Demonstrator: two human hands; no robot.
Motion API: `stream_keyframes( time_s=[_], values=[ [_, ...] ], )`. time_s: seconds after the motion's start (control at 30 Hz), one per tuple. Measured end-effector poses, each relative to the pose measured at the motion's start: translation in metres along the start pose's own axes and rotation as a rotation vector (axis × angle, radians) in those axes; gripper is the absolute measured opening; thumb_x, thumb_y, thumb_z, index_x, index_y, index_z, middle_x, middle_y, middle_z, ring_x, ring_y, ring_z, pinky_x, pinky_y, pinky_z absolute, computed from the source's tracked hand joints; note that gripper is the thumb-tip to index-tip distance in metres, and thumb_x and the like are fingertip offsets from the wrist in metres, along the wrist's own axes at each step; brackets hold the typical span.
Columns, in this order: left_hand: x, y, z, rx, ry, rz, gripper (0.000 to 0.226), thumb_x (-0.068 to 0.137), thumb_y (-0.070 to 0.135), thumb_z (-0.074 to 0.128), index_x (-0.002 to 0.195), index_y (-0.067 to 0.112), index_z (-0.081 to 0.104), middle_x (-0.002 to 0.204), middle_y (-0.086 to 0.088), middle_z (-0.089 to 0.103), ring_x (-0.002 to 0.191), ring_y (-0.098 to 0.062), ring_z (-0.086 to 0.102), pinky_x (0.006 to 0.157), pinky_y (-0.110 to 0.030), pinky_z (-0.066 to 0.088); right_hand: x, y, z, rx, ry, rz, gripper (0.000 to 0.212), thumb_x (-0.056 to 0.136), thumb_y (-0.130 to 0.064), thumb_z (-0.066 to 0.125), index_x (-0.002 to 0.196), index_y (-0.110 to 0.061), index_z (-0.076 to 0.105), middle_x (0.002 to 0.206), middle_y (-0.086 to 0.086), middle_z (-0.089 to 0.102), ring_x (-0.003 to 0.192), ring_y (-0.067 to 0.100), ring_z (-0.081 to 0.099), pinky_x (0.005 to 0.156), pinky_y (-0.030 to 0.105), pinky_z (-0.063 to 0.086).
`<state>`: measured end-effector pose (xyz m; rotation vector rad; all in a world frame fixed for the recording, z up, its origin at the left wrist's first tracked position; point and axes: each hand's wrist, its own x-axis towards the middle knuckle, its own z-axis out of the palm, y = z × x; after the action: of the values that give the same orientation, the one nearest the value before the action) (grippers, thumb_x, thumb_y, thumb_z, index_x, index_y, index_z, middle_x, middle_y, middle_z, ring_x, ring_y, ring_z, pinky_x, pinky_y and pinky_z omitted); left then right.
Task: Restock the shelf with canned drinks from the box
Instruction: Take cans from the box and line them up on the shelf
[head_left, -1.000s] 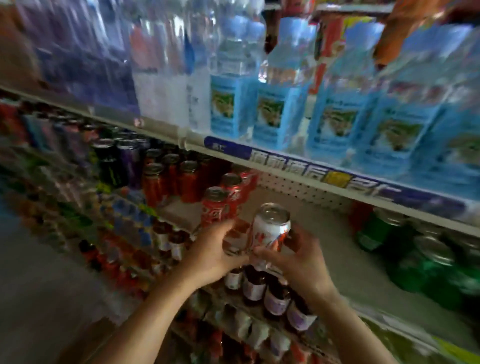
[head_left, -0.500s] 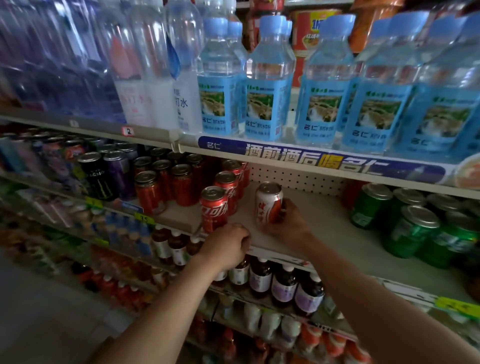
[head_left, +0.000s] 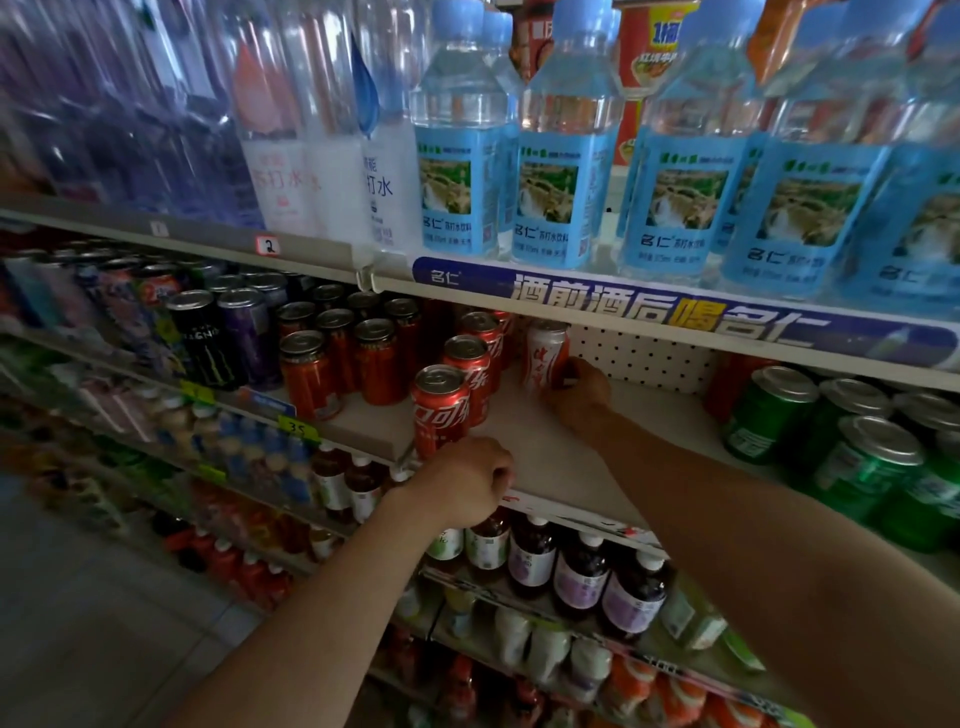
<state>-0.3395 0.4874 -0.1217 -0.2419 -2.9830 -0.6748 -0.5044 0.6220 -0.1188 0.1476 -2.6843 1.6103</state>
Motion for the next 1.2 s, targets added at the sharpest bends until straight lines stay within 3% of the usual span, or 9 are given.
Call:
stream_keyframes(
  time_s=[0.6, 0.73, 0.8, 0.87, 0.93, 1.0, 1.07, 1.13, 1.2],
  values=[
    [0.002, 0.006, -0.005, 0.017, -0.069, -0.074, 0.021, 0.097, 0.021, 0.051, 0.105, 0.019, 0.07, 0.108, 0.004, 0.063, 0.1, -0.014, 0.058, 0.087, -0.03, 0.048, 0.029, 0.0, 0.022, -0.052, 0.034, 0.047, 0.039, 0.085, -0.036, 0.068, 0.119, -0.018, 0.061, 0.122, 0.011, 0.066, 0.112, 0.032, 0.062, 0.096, 0.044, 0.052],
    [-0.008, 0.011, -0.012, -0.063, -0.098, -0.033, 0.025, 0.097, 0.023, 0.054, 0.119, 0.018, 0.065, 0.12, 0.005, 0.063, 0.109, -0.01, 0.058, 0.094, -0.024, 0.046, 0.028, -0.002, 0.016, -0.071, -0.002, 0.081, 0.057, 0.078, -0.04, 0.076, 0.123, -0.011, 0.056, 0.127, 0.015, 0.062, 0.116, 0.033, 0.059, 0.098, 0.044, 0.051],
    [-0.023, 0.016, -0.017, -0.142, -0.003, -0.036, 0.026, 0.094, 0.027, 0.061, 0.12, 0.024, 0.063, 0.12, 0.012, 0.063, 0.11, -0.001, 0.058, 0.093, -0.021, 0.048, 0.008, -0.017, 0.002, -0.047, 0.033, 0.016, 0.063, 0.073, -0.034, 0.083, 0.123, -0.008, 0.054, 0.127, 0.014, 0.06, 0.116, 0.031, 0.058, 0.095, 0.038, 0.051],
    [-0.044, 0.017, -0.025, -0.239, 0.166, -0.081, 0.022, 0.089, 0.027, 0.068, 0.111, 0.026, 0.067, 0.109, 0.015, 0.067, 0.1, 0.003, 0.062, 0.086, -0.019, 0.052, -0.031, -0.037, -0.015, 0.128, 0.155, -0.164, 0.039, 0.079, -0.025, 0.079, 0.111, -0.015, 0.059, 0.114, 0.007, 0.066, 0.106, 0.023, 0.064, 0.091, 0.037, 0.053],
    [-0.075, 0.012, -0.03, -0.302, 0.266, -0.191, 0.014, 0.084, 0.029, 0.072, 0.098, 0.029, 0.07, 0.089, 0.014, 0.07, 0.084, -0.001, 0.066, 0.073, -0.021, 0.055, -0.089, -0.056, -0.026, 0.342, 0.187, -0.314, 0.017, 0.088, -0.029, 0.07, 0.095, -0.019, 0.058, 0.093, -0.003, 0.068, 0.084, 0.012, 0.065, 0.078, 0.037, 0.055],
    [-0.114, -0.01, -0.02, -0.357, 0.265, -0.353, 0.008, 0.08, 0.036, 0.075, 0.086, 0.033, 0.07, 0.076, 0.013, 0.07, 0.074, -0.002, 0.067, 0.066, -0.024, 0.056, -0.15, -0.064, -0.022, 0.487, 0.005, -0.469, 0.015, 0.094, -0.028, 0.063, 0.087, -0.015, 0.058, 0.076, -0.001, 0.061, 0.069, 0.015, 0.059, 0.063, 0.033, 0.05],
    [-0.161, -0.042, 0.011, -0.365, 0.267, -0.526, 0.011, 0.077, 0.044, 0.072, 0.078, 0.034, 0.069, 0.071, 0.014, 0.068, 0.069, 0.0, 0.064, 0.067, -0.028, 0.056, -0.198, -0.052, 0.005, 0.522, -0.358, -0.549, 0.019, 0.096, -0.024, 0.061, 0.081, -0.013, 0.058, 0.069, 0.005, 0.057, 0.063, 0.024, 0.054, 0.057, 0.037, 0.044],
    [-0.219, -0.071, 0.052, -0.354, 0.216, -0.777, 0.018, 0.081, 0.04, 0.069, 0.081, 0.022, 0.073, 0.075, 0.004, 0.071, 0.072, -0.01, 0.066, 0.074, -0.034, 0.056, -0.231, -0.016, 0.058, 0.366, -0.758, -0.487, 0.016, 0.091, -0.029, 0.063, 0.081, -0.017, 0.062, 0.066, 0.003, 0.061, 0.059, 0.021, 0.056, 0.054, 0.034, 0.046],
    [-0.284, -0.092, 0.099, -0.361, 0.123, -1.012, 0.035, 0.085, 0.036, 0.06, 0.083, 0.003, 0.073, 0.084, -0.012, 0.073, 0.083, -0.025, 0.068, 0.08, -0.042, 0.054, -0.257, 0.033, 0.118, 0.17, -1.02, -0.363, 0.016, 0.082, -0.037, 0.065, 0.08, -0.02, 0.064, 0.066, 0.0, 0.064, 0.059, 0.011, 0.059, 0.057, 0.025, 0.047]
  ],
)
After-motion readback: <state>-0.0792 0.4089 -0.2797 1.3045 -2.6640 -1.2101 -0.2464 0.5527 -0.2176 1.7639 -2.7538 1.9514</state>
